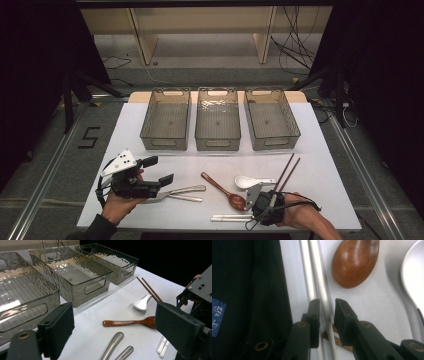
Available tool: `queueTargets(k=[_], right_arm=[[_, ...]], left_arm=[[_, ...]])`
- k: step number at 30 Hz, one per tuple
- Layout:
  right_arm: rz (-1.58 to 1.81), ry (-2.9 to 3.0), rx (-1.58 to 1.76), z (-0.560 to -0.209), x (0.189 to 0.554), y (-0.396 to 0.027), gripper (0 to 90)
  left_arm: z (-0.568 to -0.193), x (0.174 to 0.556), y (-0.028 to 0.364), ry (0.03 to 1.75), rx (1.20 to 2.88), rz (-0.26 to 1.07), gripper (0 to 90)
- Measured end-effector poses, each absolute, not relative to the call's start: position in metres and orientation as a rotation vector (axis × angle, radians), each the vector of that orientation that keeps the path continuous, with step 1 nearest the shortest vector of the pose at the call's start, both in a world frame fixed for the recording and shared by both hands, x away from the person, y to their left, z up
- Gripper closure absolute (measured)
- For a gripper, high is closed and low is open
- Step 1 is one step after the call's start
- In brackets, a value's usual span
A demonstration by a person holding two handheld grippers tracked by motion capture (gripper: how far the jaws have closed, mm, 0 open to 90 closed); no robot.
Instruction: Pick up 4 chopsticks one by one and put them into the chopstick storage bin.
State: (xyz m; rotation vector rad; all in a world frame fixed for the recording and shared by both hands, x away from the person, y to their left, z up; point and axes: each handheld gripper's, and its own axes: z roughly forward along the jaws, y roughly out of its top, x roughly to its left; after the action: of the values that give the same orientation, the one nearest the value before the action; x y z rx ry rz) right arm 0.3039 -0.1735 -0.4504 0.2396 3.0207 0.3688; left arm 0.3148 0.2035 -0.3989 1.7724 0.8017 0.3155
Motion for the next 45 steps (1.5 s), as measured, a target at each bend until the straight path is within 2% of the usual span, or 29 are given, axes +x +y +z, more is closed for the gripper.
queueTargets(k=[9, 16, 24, 37, 45], right_arm=[[0.323, 3.033, 0.175, -0.456, 0.305, -0.166, 78.1], [0.324, 3.026, 0.114, -0.456, 0.305, -0.164, 84.2], [0.328, 3.004, 0.025, -0.455, 0.303, -0.163, 85.3], [0.475, 2.982, 0.056, -0.436, 0.301, -0.164, 85.7], [0.534, 2.940, 0.098, -0.421, 0.302, -0.165, 85.7]], left_arm=[[-0.398, 0.315, 0.204, 0.801, 1.766, 0.318, 15.3], [-0.398, 0.315, 0.204, 0.801, 1.766, 0.319, 15.3], [-0.398, 0.315, 0.203, 0.798, 1.768, 0.319, 15.3], [-0.397, 0.316, 0.204, 0.809, 1.765, 0.304, 15.4], [-0.400, 0.320, 0.194, 0.775, 1.858, 0.230, 15.6]])
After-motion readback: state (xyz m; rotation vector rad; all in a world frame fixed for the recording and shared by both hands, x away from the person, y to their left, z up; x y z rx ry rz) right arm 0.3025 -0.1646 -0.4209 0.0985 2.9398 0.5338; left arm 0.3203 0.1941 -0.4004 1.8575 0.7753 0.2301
